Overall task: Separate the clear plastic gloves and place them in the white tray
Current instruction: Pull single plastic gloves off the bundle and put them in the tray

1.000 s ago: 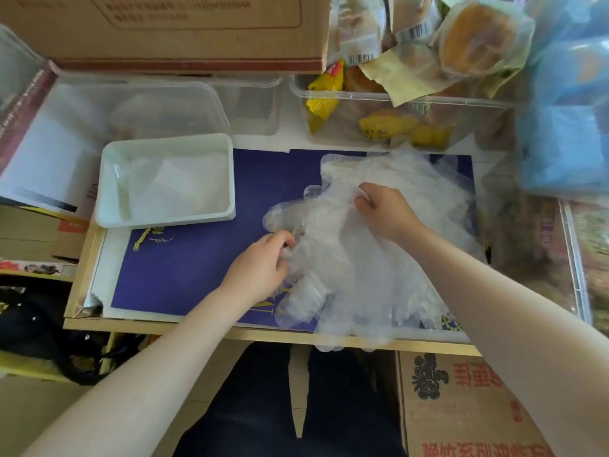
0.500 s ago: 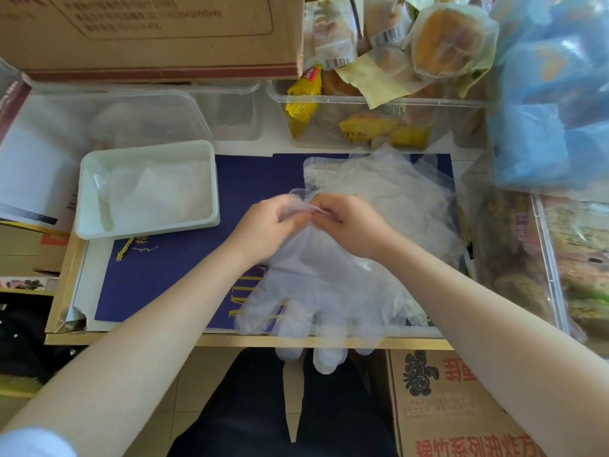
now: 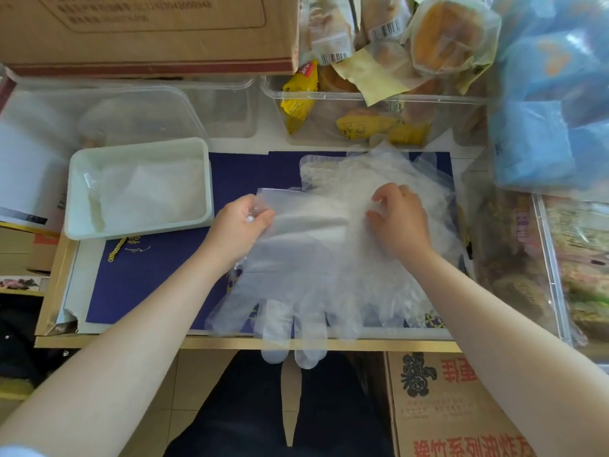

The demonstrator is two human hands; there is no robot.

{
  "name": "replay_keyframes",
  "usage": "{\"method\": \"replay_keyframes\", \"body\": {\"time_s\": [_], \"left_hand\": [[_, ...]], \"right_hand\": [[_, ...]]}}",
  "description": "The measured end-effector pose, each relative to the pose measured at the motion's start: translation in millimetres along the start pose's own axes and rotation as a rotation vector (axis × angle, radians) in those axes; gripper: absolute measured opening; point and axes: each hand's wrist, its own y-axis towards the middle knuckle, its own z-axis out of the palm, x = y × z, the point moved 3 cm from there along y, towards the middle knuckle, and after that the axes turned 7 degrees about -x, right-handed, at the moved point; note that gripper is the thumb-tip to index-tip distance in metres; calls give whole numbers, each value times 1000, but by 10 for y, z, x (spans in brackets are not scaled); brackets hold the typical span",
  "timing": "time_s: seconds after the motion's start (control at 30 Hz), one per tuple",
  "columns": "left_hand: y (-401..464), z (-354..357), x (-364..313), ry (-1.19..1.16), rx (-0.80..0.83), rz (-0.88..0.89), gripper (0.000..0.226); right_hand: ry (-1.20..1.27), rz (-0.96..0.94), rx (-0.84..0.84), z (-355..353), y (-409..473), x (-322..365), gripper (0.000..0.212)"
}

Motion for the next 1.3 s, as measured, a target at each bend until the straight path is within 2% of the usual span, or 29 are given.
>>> {"method": "replay_keyframes", "body": {"time_s": [0.07,0.13,0.23,0.33,0.47,0.6,0.7,0.8,0.87,0.97,1.1,1.2,1.3], "left_hand": [[4,-33,36,-31,-16,-17,14],[9,-65,56,-53,-7,-6,16],[4,-97,38,-5,47,58,18],[-21,-82,-4,98,130,136,18],[-29,-36,-96,31,189,216,20],[38,99,-218,28,273,264,14],[109,182,-327,-37,243,223,13],[122,222,-453,-256,256,165,15],[91,213,-508,-377,271,146,14],[50,130,-532,-409,233,214,14],[9,-68,-497,-379,199,284,16],[9,-206,-471,-317,198,380,16],[19,-310,-447,-243,176,435,5]], "right_hand": [[-165,-23,-73,7,43,-92,48],[-168,45,-83,24,94,-163,57],[-190,60,-104,52,146,-220,48],[-75,72,-168,34,160,-194,30],[220,83,-197,-59,117,-81,10],[530,31,-144,-289,7,57,22],[845,-19,-20,-467,-83,162,28],[1128,-1,101,-583,-162,231,21],[1220,38,119,-626,-203,256,19],[1158,144,30,-637,-220,223,12],[987,276,-123,-613,-209,102,13],[962,270,-119,-577,-259,119,16],[1014,268,-65,-537,-306,191,17]]}}
